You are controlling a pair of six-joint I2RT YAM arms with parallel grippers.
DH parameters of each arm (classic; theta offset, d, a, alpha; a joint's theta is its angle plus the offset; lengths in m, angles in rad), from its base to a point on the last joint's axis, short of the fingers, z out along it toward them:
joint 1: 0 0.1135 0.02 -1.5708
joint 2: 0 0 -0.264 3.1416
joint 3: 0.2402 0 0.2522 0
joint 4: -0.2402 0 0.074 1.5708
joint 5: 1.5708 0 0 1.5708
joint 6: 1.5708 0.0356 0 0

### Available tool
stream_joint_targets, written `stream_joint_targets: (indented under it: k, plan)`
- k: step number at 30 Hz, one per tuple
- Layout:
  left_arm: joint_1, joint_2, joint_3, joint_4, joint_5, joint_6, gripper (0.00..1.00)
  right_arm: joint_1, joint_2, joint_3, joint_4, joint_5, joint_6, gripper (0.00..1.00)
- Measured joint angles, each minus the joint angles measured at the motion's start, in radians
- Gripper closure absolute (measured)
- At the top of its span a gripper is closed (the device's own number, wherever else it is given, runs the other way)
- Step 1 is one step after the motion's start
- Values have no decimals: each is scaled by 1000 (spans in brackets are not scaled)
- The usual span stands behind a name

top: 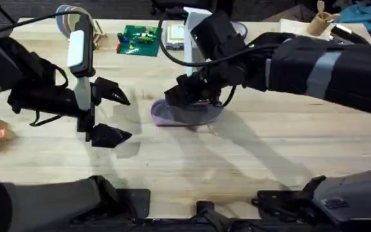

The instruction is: Unzip the bag, pick up the pens from the table one at a time and place them inside, then zip the bag closed.

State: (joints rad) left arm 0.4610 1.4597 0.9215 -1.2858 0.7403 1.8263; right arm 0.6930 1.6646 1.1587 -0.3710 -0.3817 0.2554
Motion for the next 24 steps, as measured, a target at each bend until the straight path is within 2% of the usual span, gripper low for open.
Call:
stream_joint_targets:
  k: [24]
  plan:
    - [0, 0, 0, 0, 0, 0, 7, 0, -9, 2, -1, 0, 23, 884]
